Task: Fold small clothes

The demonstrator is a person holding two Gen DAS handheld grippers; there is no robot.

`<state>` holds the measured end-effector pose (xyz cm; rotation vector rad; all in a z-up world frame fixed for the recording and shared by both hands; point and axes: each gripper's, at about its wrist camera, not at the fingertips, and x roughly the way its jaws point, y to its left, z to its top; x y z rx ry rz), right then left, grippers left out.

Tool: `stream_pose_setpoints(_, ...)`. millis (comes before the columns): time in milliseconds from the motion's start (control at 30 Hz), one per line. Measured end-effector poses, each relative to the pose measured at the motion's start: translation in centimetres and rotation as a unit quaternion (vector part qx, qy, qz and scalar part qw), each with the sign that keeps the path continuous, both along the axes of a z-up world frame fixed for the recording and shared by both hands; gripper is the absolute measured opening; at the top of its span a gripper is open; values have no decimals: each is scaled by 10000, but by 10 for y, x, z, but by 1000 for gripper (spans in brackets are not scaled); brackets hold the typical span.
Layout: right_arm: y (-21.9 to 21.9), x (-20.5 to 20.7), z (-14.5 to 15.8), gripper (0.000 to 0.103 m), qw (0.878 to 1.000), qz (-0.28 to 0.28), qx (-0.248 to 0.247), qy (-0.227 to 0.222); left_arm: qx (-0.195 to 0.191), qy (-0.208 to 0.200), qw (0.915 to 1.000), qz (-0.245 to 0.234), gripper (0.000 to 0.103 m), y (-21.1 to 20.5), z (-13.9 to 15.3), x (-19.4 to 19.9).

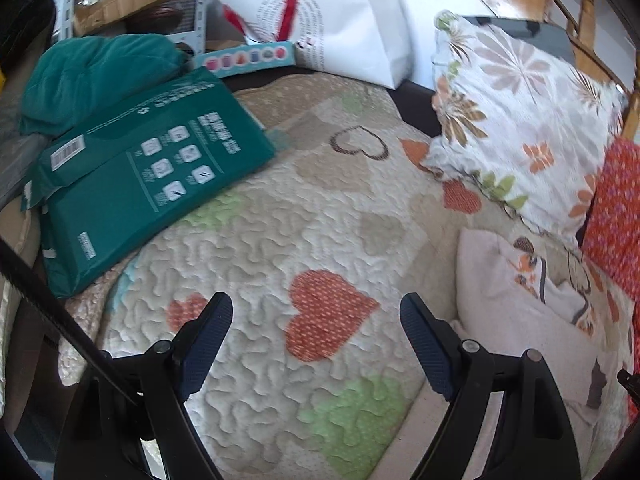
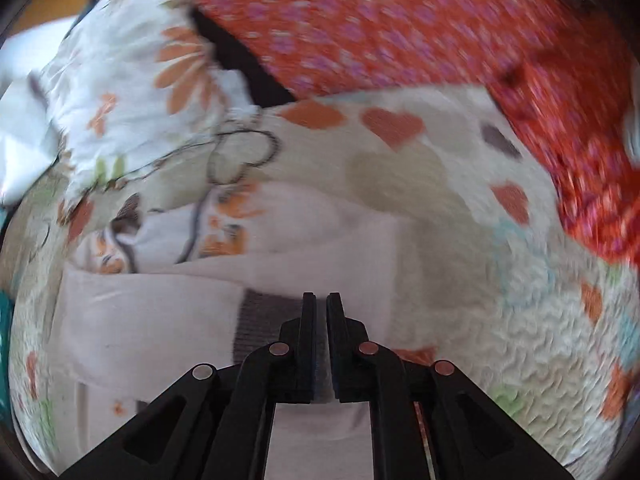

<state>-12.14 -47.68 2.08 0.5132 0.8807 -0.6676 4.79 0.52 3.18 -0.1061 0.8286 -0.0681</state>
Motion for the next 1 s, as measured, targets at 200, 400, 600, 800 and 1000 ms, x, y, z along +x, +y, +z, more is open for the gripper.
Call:
stream_pose_setpoints(200, -2, -34, -10, 24, 9986, 223, 311, -360, 230, 166, 9986, -441, 85, -45, -11, 0)
stream_pose_setpoints(400, 11, -68, -23, 29, 9948, 729, 488, -525, 585, 281, 9942, -853, 85, -86, -27, -5)
stream_pose_setpoints(600, 21, -68, -33, 35, 9941, 857, 386, -550, 982, 334, 9849, -1388, 85, -118, -45, -17)
stream_pose_setpoints(800, 23, -63, -35, 43, 9916, 933, 633, -633, 920, 97, 9754, -2001, 85, -152, -41, -40)
stream_pose_setpoints(1000, 31, -63, -36, 44, 9920, 1000, 543, -547, 1056, 195, 9596, -2601, 85, -185, -49, -67)
